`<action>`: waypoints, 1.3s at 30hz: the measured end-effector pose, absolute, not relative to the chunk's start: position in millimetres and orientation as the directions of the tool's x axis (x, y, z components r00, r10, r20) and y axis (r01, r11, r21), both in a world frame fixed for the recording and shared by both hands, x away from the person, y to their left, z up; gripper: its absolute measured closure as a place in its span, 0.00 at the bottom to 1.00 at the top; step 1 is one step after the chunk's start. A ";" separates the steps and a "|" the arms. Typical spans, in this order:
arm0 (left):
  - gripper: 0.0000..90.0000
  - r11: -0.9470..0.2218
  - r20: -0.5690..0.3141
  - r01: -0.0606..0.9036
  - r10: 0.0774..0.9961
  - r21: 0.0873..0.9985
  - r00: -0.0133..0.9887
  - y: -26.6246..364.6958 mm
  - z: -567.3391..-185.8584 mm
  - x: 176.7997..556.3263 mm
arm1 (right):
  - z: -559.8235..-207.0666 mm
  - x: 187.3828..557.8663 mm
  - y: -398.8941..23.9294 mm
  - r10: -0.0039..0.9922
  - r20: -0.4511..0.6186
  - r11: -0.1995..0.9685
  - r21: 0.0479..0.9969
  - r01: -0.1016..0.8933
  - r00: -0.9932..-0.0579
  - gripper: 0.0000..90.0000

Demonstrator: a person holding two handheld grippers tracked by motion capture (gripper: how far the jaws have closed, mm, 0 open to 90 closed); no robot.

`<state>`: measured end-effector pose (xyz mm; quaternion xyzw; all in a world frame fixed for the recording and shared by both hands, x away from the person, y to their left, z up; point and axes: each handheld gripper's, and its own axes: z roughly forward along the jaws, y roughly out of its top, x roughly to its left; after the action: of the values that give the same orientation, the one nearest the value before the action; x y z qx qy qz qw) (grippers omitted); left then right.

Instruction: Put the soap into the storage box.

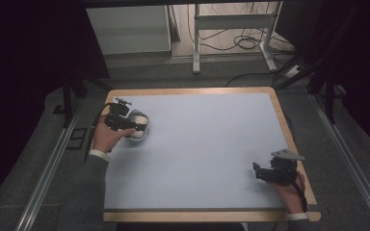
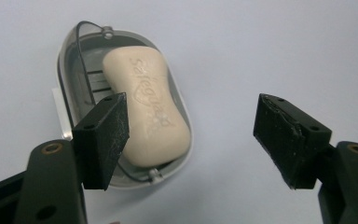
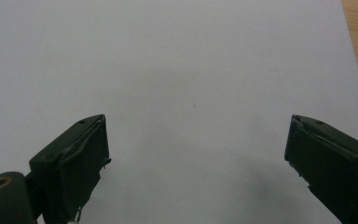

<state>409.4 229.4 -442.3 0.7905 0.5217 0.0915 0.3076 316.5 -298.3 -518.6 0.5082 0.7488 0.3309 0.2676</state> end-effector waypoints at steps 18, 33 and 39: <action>0.25 -0.334 -0.183 0.692 0.808 0.640 0.559 219.4 -478.8 339.8 | -517.9 315.4 -297.8 0.937 -0.068 0.269 0.769 0.580 -0.344 0.07; 0.25 -0.271 -0.212 0.681 0.816 0.680 0.537 227.6 -502.2 294.3 | -514.3 314.4 -296.3 0.936 -0.054 0.256 0.781 0.569 -0.348 0.07; 0.25 -0.282 -0.210 0.688 0.816 0.669 0.539 227.0 -505.9 293.8 | -512.3 313.6 -297.0 0.935 -0.052 0.254 0.789 0.560 -0.350 0.07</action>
<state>293.8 227.0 -505.9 0.7959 0.4722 0.0869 0.3689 313.6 -297.0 -512.3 0.5021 0.7444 0.3479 0.2697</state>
